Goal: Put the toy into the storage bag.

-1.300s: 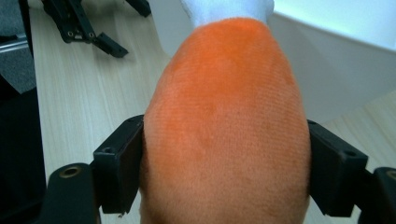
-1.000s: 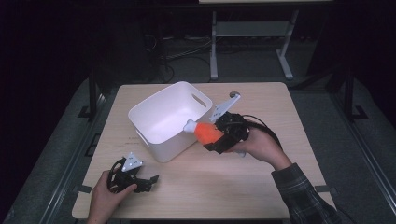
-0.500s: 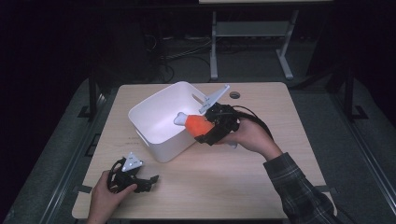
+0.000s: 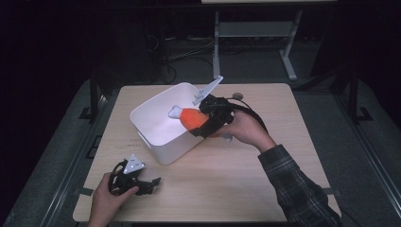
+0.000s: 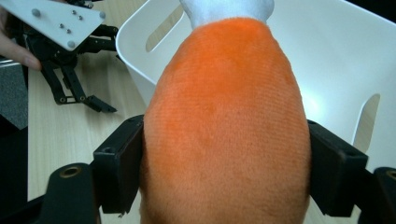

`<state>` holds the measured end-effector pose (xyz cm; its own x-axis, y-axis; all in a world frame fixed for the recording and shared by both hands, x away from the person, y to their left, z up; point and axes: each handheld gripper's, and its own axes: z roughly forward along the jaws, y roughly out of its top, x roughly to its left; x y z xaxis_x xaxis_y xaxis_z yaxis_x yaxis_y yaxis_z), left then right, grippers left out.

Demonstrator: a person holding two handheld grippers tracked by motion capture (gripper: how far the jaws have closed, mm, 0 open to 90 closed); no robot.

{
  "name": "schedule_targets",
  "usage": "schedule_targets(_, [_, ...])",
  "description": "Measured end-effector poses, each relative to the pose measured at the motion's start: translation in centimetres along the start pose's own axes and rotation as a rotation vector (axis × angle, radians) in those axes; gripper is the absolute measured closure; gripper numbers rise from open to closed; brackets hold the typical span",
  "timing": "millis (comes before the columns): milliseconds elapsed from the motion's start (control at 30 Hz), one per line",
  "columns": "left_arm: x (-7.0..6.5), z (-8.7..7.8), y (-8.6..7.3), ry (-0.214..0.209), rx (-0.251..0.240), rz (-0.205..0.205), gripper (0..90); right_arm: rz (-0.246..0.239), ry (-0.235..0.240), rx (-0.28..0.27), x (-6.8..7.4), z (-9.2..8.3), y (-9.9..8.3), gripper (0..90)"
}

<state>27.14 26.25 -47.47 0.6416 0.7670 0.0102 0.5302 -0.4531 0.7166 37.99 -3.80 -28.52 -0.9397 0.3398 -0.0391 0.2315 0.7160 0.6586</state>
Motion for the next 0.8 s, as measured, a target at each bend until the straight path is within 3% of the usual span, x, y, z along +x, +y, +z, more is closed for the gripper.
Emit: schedule_targets(800, [0.0, 0.0, 0.0, 0.0, -0.003, -0.004, 12.4, -0.053, 0.005, 0.007, -0.2, 2.5, 4.5, 23.1])
